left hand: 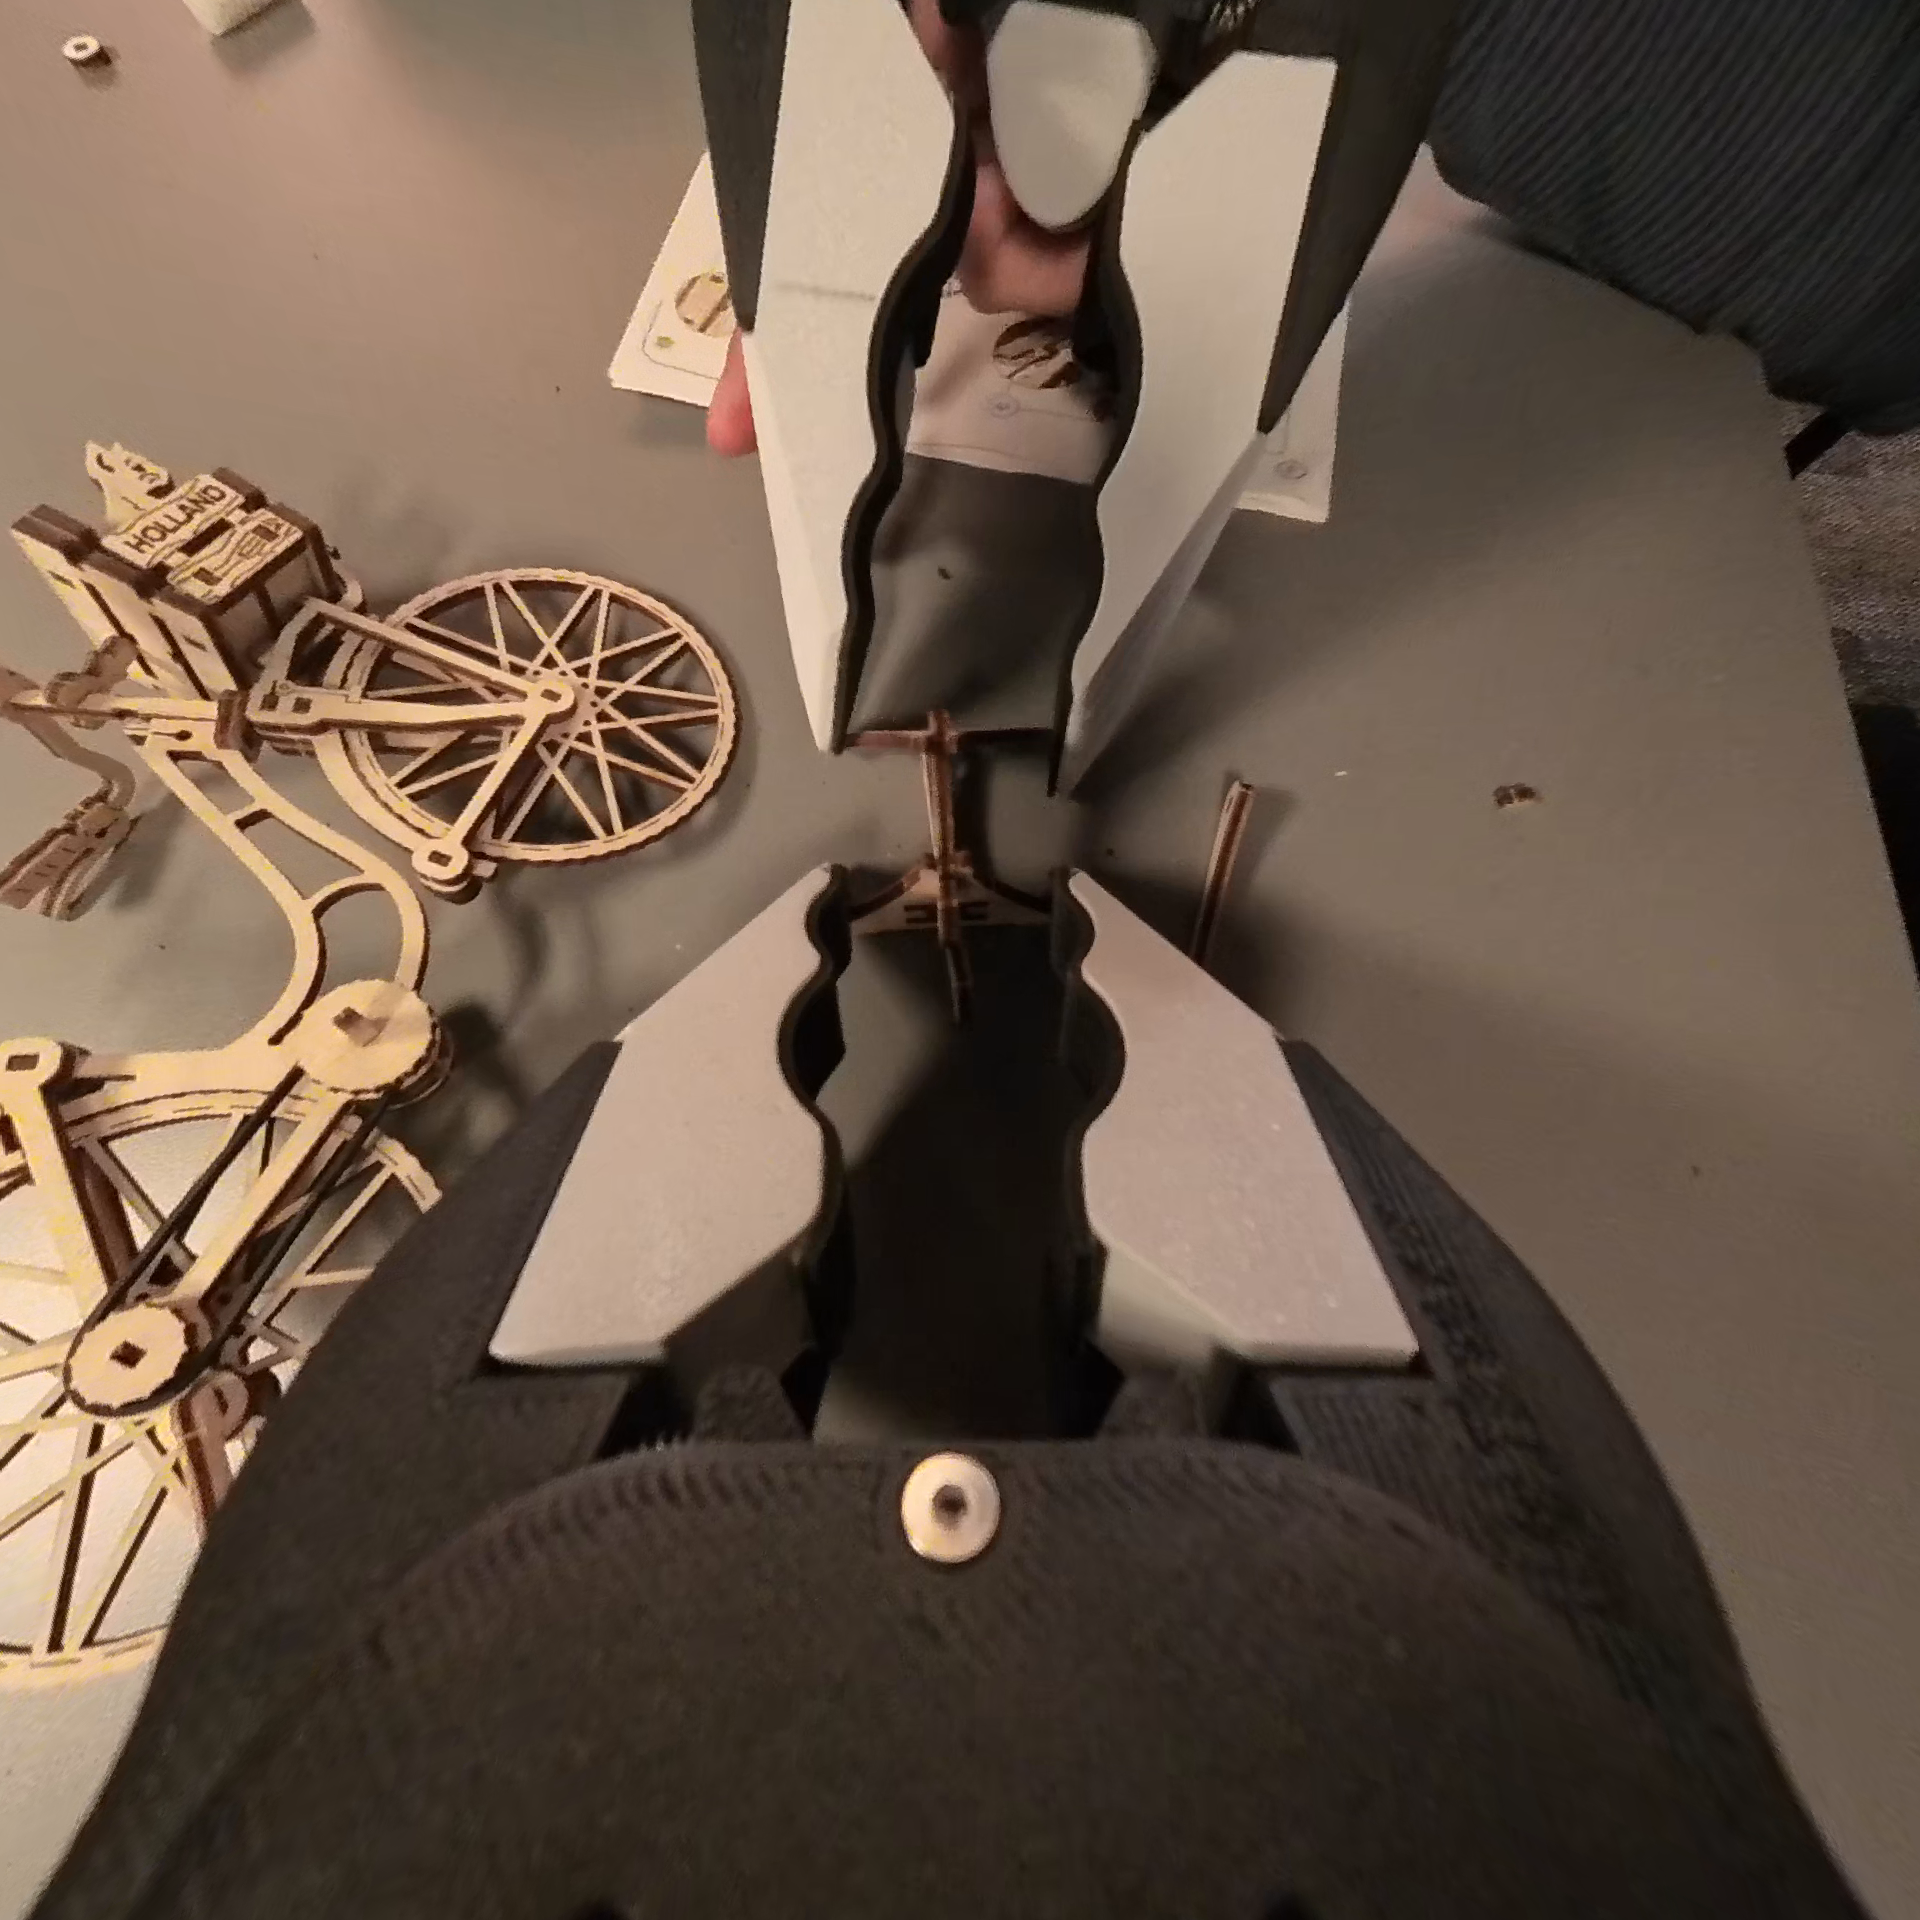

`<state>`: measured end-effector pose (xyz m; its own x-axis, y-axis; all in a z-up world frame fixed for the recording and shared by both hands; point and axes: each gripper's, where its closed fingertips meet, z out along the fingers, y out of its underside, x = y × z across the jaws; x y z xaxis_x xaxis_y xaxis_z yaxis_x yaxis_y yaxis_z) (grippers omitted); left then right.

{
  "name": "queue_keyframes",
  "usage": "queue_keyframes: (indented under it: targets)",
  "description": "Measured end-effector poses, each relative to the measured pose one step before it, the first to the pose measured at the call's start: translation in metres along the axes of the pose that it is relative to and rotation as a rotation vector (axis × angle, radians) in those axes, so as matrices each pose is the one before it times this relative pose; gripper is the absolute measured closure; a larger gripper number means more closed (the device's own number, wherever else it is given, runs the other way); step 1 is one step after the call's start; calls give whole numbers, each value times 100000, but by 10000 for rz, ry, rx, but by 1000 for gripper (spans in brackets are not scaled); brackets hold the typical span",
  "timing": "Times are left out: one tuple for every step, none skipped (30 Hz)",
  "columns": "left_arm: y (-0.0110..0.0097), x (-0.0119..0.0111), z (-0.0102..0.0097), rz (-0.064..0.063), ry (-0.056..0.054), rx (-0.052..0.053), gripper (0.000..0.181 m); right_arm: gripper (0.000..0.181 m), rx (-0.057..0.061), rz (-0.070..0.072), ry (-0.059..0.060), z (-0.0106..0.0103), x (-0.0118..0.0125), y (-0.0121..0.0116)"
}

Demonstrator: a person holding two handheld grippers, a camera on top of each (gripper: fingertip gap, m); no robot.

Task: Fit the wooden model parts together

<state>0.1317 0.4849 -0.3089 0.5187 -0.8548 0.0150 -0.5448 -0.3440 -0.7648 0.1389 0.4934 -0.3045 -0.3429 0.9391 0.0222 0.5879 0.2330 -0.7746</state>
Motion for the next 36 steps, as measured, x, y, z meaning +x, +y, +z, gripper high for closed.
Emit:
queue_keyframes:
  targets:
    - [4,36,-4,8,23,0,143,142,-11,38,-4,-23,25,30]
    - [-4,5,4,0,9,0,143,142,-16,25,-9,6,14,35]
    - [-7,18,-9,3,9,2,143,142,0,7,-6,-5,5,5]
    - [3,-28,-4,11,-37,2,142,143,0,11,4,5,10,-3]
    - [-1,-148,-16,7,-131,1,138,144,2,23,-1,-1,23,0]
    - [48,-129,-75,19,-119,1,133,144,6,28,-11,-15,12,-5]
    - [131,-67,-175,27,-72,-13,129,145,6,32,-7,-4,27,-1]
    - [217,-71,-273,7,-78,-17,126,146,4,27,-6,0,14,-3]
    - [270,-80,-347,-23,-99,-5,125,146,3,16,-4,-5,14,-11]
    - [303,-109,-386,-20,-107,12,126,146,2,10,-3,-4,7,2]
    - [270,-124,-368,0,-110,16,128,146,1,8,-5,6,0,-5]
    - [82,-136,-325,48,-97,86,132,146,0,5,-4,5,4,-4]
    - [-209,-163,-266,76,-89,199,140,146,-2,4,-1,10,8,6]
    - [-270,-95,-151,101,-30,169,148,146,-3,-1,2,-2,4,4]
    - [-108,-75,-53,95,-14,25,154,146,-1,-5,2,2,-4,0]
    - [106,-151,10,80,-59,-89,158,146,-1,0,-1,6,3,-4]
    - [213,-149,43,49,-66,-110,161,146,-2,3,0,-1,-2,2]
    - [180,0,44,16,26,-55,164,147,-1,1,0,13,3,3]
    - [70,113,62,-8,92,-3,168,147,-2,1,1,-1,1,2]
    - [13,142,60,-5,95,-13,170,147,-3,1,1,5,4,-2]
    - [18,85,32,44,57,-41,170,147,-2,3,-1,-4,6,5]
    - [-4,48,-4,64,34,-13,170,147,0,6,-6,6,-12,8]
    - [-35,80,-10,31,71,20,171,147,2,11,-11,-11,-8,8]
    - [-62,126,32,-26,112,33,172,147,0,12,-8,-5,-1,4]
    - [-44,101,76,-56,90,16,173,147,-2,3,-1,6,0,-3]
    - [6,115,90,0,90,-33,175,147,-2,-3,4,8,1,-5]
    - [13,23,84,52,9,-40,177,147,-2,-4,4,5,8,10]
    - [-54,-33,61,70,-50,11,178,147,-1,1,1,-1,0,2]
    - [-58,58,26,72,16,19,179,147,0,8,-2,4,4,-3]
    - [-26,91,16,49,41,8,179,147,-1,10,1,-6,14,6]
    - [21,78,17,28,52,-14,179,147,-3,3,6,5,9,-2]
    - [7,88,7,15,60,-2,179,147,-3,-3,5,14,3,4]
    - [-25,37,-5,16,42,20,179,147,-1,0,1,-1,2,2]
    - [-44,103,-26,48,97,31,179,147,1,7,-4,-2,-1,1]
    - [-53,172,-32,45,145,48,179,147,0,10,-6,2,7,-2]
    - [-36,-16,-4,4,36,22,179,147,-1,9,-3,4,3,-3]
